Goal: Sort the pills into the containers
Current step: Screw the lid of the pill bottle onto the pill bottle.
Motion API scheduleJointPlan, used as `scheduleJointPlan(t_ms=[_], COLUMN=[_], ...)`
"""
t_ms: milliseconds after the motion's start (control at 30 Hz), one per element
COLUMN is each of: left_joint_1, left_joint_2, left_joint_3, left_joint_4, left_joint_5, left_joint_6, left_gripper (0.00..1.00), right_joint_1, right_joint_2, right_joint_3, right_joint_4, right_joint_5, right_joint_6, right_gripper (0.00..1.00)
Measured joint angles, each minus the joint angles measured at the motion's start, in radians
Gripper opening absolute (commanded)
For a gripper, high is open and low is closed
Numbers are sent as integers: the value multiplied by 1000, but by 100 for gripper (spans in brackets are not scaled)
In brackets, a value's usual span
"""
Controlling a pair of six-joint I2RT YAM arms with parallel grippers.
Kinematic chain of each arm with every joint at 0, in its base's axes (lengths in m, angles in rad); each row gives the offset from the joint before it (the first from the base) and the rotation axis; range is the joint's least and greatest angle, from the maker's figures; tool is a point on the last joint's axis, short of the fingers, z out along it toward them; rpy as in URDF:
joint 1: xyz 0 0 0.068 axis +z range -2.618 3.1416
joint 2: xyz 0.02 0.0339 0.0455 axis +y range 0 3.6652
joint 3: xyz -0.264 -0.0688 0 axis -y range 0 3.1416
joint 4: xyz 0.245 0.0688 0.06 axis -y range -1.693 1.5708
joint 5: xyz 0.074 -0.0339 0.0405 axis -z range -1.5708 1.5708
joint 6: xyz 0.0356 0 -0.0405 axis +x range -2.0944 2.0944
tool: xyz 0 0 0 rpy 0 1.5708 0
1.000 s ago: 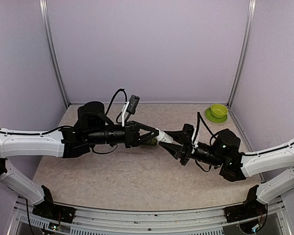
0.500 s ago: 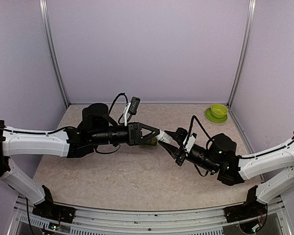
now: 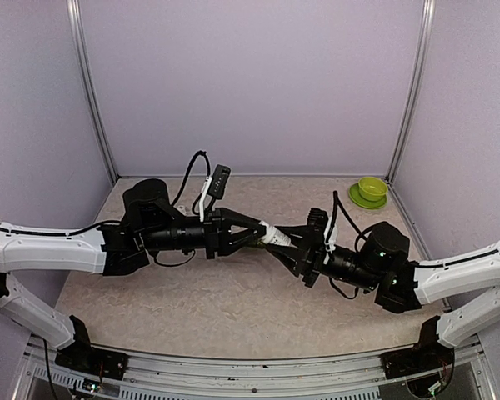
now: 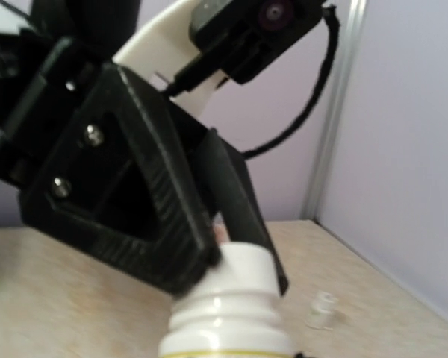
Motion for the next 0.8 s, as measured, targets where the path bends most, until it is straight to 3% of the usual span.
scheduleJointPlan(t_ms=[233, 433, 800], left_joint_1=[-11, -10, -8], left_joint_2=[-21, -54, -158], left_joint_3=[-19, -35, -43], left_joint_4=[13, -7, -71], left_joint_5=[37, 20, -138], left_joint_6=[34, 45, 11], left_gripper=[59, 98, 99], right_joint_1=[11, 11, 11], right_joint_2=[-42, -58, -57], right_joint_3=[-2, -2, -7], right_joint_4=[13, 49, 42], right_joint_5=[-51, -55, -27], right_joint_6=[101, 112, 116], right_gripper=[28, 27, 27])
